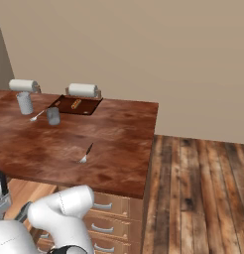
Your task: Take the tongs from the drawer on the left and place them on the dining counter next to the tray containing the hot dog.
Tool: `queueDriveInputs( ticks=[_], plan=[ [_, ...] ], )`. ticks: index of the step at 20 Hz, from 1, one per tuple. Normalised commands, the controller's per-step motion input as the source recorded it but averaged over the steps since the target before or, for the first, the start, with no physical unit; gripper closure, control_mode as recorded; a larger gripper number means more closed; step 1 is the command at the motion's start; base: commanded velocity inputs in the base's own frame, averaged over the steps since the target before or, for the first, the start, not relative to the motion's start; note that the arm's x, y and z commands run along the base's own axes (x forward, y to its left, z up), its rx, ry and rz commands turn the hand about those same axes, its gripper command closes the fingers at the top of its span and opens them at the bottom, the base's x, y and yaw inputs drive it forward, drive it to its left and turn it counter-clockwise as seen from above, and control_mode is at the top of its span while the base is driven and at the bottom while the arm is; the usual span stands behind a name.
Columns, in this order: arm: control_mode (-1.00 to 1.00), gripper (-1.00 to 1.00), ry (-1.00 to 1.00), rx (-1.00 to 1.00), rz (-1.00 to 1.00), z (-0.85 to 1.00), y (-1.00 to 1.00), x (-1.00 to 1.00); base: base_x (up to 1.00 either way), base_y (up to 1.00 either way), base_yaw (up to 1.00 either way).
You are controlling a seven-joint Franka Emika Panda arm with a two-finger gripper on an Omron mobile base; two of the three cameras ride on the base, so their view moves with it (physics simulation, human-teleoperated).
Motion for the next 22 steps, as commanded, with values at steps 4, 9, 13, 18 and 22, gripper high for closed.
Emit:
queueDriveInputs(
  ticks=[4,9,13,18,22],
  plan=[
    [-1.00,-1.00,-0.04,0.00,-0.26,0.00,0.00,0.00,0.00,0.00,0.00],
    [-1.00,-1.00,-0.01,0.00,-0.24,0.00,0.00,0.00,0.00,0.00,0.00],
    [-1.00,-1.00,0.00,0.00,-0.24,0.00,0.00,0.00,0.00,0.00,0.00],
    [-1.00,-1.00,0.00,-0.01,-0.20,0.00,0.00,0.03,0.00,0.00,0.00],
    [-1.00,-1.00,0.00,-0.08,-0.09,-0.02,0.00,0.17,0.00,0.00,0.00]
  ],
)
